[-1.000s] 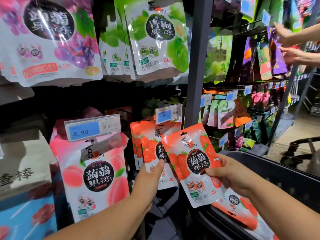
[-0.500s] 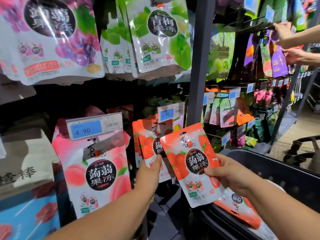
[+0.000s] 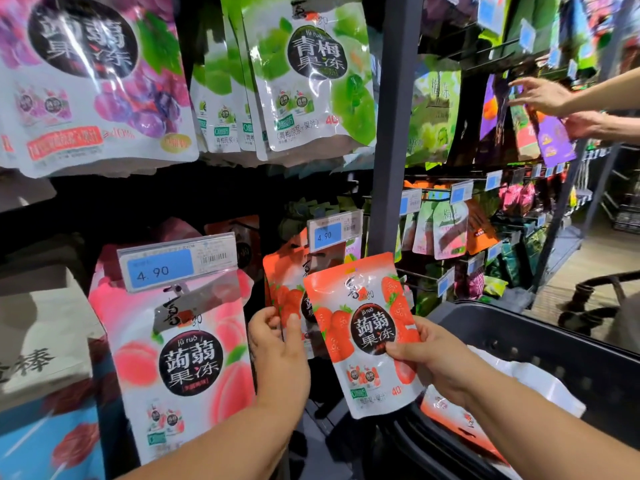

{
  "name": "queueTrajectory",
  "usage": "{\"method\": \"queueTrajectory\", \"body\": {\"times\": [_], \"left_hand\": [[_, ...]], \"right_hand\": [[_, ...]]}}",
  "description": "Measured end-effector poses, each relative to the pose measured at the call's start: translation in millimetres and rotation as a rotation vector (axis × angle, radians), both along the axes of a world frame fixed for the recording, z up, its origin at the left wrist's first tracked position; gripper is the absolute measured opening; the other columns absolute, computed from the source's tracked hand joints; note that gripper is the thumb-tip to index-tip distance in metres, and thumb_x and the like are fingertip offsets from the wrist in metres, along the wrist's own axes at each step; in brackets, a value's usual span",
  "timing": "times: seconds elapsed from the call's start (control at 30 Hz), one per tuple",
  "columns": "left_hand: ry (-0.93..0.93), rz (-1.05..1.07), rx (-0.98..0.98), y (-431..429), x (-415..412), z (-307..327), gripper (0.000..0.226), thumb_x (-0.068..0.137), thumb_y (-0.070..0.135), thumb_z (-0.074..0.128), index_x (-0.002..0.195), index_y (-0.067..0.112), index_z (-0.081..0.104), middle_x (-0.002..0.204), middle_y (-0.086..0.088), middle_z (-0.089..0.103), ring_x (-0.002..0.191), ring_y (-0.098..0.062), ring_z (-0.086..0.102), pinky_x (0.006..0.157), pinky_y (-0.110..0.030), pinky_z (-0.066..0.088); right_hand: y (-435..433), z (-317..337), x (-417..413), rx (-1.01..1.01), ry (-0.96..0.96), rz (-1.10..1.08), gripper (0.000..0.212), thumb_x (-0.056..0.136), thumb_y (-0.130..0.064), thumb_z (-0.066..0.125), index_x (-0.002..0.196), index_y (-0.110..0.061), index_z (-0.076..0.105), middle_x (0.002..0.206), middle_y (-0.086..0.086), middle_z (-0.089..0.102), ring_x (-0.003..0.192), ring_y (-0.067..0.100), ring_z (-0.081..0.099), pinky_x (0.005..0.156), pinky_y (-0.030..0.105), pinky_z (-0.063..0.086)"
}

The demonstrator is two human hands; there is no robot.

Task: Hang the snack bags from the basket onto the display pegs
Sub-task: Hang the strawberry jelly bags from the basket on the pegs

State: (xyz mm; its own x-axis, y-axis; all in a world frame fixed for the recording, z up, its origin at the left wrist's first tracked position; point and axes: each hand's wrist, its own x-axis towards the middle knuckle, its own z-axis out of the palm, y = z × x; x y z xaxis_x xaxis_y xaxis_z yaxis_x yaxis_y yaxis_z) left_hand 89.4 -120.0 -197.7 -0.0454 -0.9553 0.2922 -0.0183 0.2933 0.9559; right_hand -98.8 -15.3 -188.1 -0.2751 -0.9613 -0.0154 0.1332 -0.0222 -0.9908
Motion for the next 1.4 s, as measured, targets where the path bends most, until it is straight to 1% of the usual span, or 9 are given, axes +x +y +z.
{"method": "queueTrajectory", "body": {"times": [0.17,0.33,0.43,0.57,0.73,0.87,1.03,1.17,1.4], "left_hand": [[0.026,-0.285,0.097,31,-4,5,0.032,0.088,0.034,0.064,0.107,0.03,0.039,0.105,0.001,0.061,0.094,-0.011,0.061,0.069,-0.005,0.043],[0.102,-0.482,0.23,35,-4,-4,0.039,0.083,0.02,0.074,0.114,0.028,0.051,0.103,0.006,0.073,0.091,-0.009,0.071,0.072,-0.019,0.055],[0.081,-0.443,0.217,28,-2,-4,0.04,0.084,0.026,0.075,0.118,0.031,0.053,0.105,0.009,0.073,0.097,-0.011,0.07,0.084,-0.03,0.055],[0.055,-0.391,0.144,22,0,0,0.036,0.087,0.026,0.072,0.116,0.035,0.054,0.103,0.014,0.072,0.091,-0.001,0.068,0.074,-0.016,0.05],[0.033,-0.333,0.127,17,-1,1,0.026,0.087,0.022,0.072,0.101,0.035,0.053,0.096,0.019,0.068,0.077,0.015,0.062,0.062,-0.002,0.043],[-0.007,-0.282,0.095,10,-3,0,0.03,0.087,0.026,0.071,0.109,0.035,0.051,0.102,0.02,0.066,0.088,0.011,0.059,0.066,-0.003,0.041],[-0.059,-0.212,0.093,0,-10,-5,0.034,0.089,0.026,0.069,0.116,0.028,0.049,0.099,0.018,0.062,0.087,0.003,0.056,0.065,-0.003,0.037],[-0.121,-0.162,0.098,-5,-15,-12,0.033,0.09,0.025,0.067,0.118,0.023,0.049,0.099,0.013,0.062,0.082,0.006,0.054,0.061,-0.006,0.04],[-0.2,-0.042,0.105,-18,-19,-17,0.054,0.089,0.03,0.067,0.135,0.011,0.045,0.128,-0.008,0.057,0.118,-0.028,0.054,0.099,-0.04,0.045]], "right_hand": [[-11,2,14,-0.075,-0.067,0.017,0.05,0.069,-0.002,0.075,0.117,0.005,0.061,0.104,0.027,0.071,0.096,0.043,0.067,0.096,0.057,0.051],[-22,0,26,-0.127,-0.058,-0.015,0.009,0.092,0.008,0.055,0.098,0.001,0.056,0.052,0.002,0.063,0.049,0.012,0.061,0.056,0.025,0.052],[-29,-1,30,-0.128,-0.053,-0.054,0.018,0.094,0.005,0.054,0.112,0.004,0.055,0.056,0.002,0.065,0.055,0.014,0.065,0.06,0.028,0.054],[-36,3,35,-0.12,-0.056,-0.091,0.016,0.092,0.001,0.059,0.109,0.001,0.058,0.072,0.011,0.071,0.066,0.022,0.069,0.061,0.033,0.057],[-45,0,37,-0.13,0.016,-0.119,0.011,0.095,0.004,0.055,0.106,0.001,0.055,0.052,-0.002,0.062,0.048,0.008,0.06,0.05,0.019,0.048],[-53,-3,36,-0.11,0.138,-0.169,0.016,0.095,0.0,0.058,0.111,0.003,0.057,0.053,-0.004,0.062,0.049,0.005,0.058,0.053,0.018,0.046],[-65,-4,36,-0.034,0.363,-0.282,0.05,0.069,-0.049,0.072,0.108,-0.019,0.067,0.079,-0.006,0.073,0.076,0.012,0.068,0.079,0.038,0.054],[-69,-8,36,0.063,0.595,-0.397,0.014,0.087,-0.035,0.072,0.097,-0.028,0.065,0.093,-0.007,0.073,0.091,0.013,0.069,0.083,0.031,0.053],[-68,-11,35,0.174,0.826,-0.424,0.038,0.088,-0.044,0.07,0.12,-0.024,0.068,0.103,-0.004,0.071,0.098,0.013,0.064,0.083,0.026,0.047]]}}
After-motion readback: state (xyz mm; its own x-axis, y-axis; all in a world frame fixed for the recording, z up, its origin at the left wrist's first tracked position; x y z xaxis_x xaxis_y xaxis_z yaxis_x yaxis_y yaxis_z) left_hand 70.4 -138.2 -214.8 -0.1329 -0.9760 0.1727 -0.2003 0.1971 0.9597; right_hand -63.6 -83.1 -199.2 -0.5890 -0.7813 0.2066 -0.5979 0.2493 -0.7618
